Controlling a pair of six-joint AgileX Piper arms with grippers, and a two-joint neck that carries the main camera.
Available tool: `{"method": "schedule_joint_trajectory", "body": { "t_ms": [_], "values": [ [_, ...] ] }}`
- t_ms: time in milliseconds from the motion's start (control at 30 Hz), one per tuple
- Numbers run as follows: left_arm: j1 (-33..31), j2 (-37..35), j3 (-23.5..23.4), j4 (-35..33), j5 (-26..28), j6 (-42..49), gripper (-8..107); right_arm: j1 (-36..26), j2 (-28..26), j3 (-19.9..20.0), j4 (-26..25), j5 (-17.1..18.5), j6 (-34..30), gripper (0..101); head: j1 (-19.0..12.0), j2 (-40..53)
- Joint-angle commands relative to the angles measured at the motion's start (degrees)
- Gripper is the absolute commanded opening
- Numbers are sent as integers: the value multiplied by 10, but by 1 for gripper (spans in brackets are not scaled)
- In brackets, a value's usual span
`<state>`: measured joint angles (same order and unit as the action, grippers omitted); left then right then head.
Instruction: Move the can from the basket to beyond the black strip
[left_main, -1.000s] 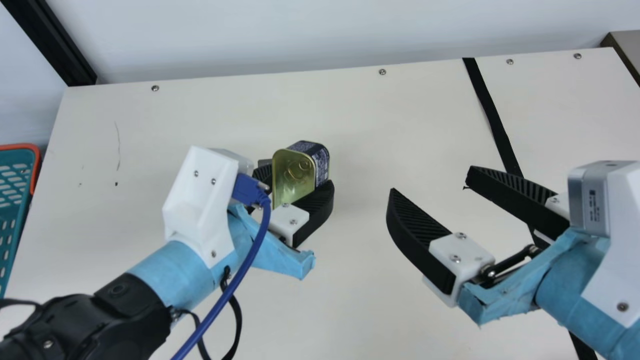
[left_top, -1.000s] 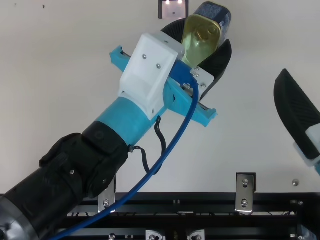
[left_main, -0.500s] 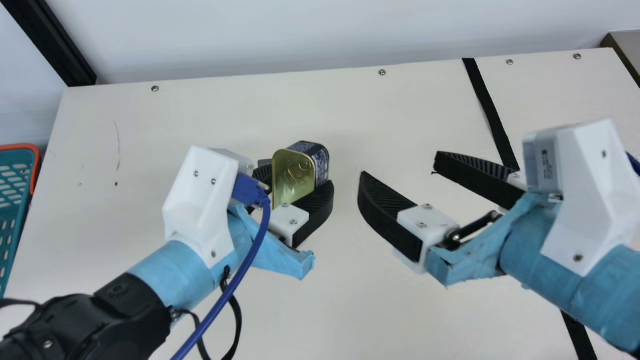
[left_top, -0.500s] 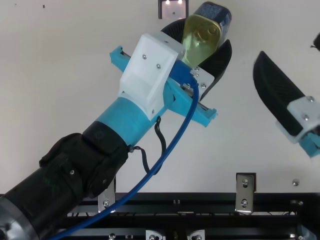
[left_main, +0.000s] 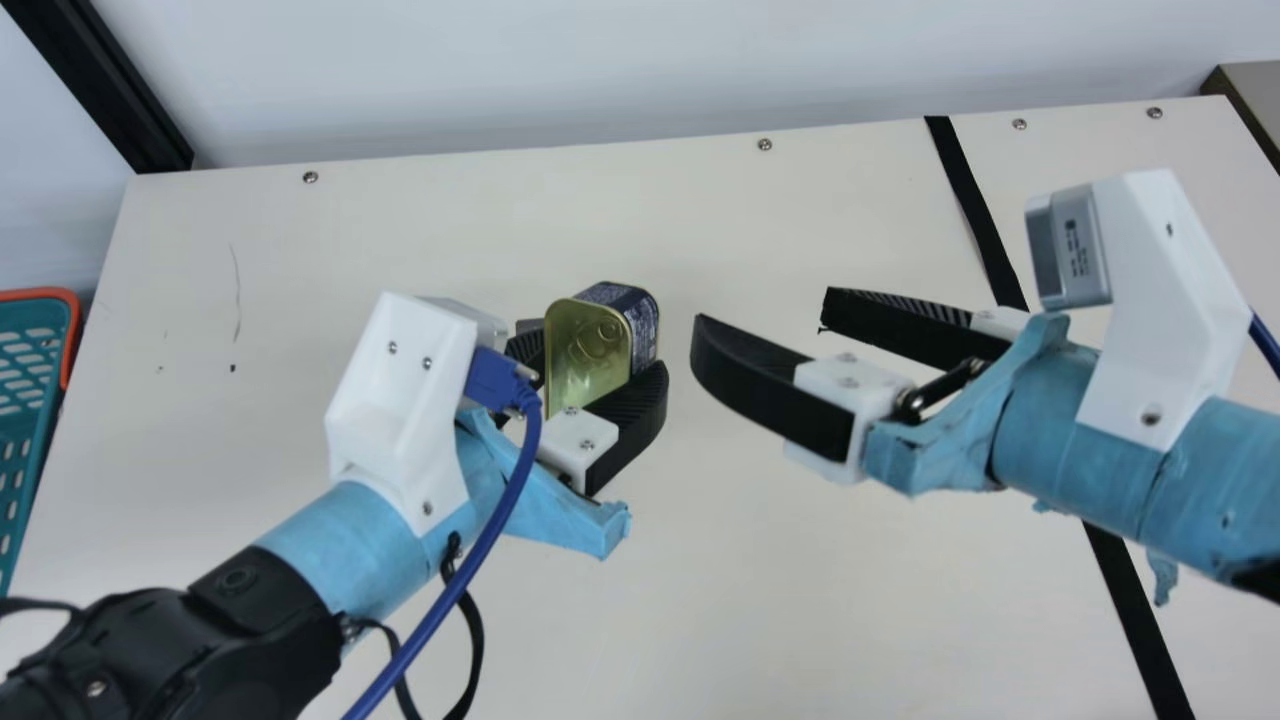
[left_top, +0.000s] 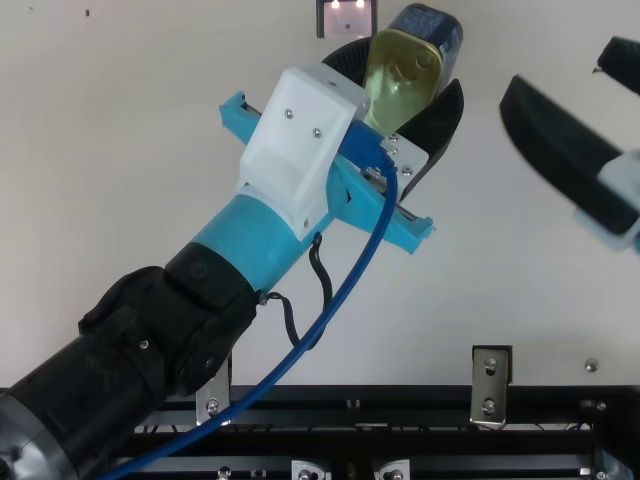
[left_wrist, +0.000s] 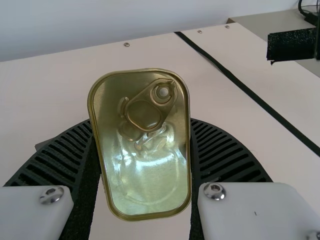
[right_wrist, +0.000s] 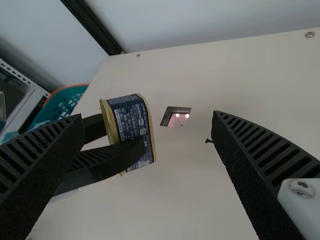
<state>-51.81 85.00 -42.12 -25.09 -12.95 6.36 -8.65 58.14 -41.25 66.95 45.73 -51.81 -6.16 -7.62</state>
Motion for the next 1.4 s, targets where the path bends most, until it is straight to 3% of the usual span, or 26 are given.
{"method": "schedule_joint_trajectory", "body": {
  "t_ms": [0,33,200,300,1367],
  "values": [
    [0,0,0,0,0,0,10,-83,25,0,64,92,-105,101,-2,-1],
    [0,0,0,0,0,0,10,-20,9,0,21,21,-24,101,-2,-1],
    [0,0,0,0,0,0,10,-81,26,0,64,83,-97,101,-2,-1],
    [0,0,0,0,0,0,10,-83,26,0,62,92,-106,101,-2,-1],
    [0,0,0,0,0,0,10,82,139,-56,43,7,-97,101,-2,-1]
  ]
}}
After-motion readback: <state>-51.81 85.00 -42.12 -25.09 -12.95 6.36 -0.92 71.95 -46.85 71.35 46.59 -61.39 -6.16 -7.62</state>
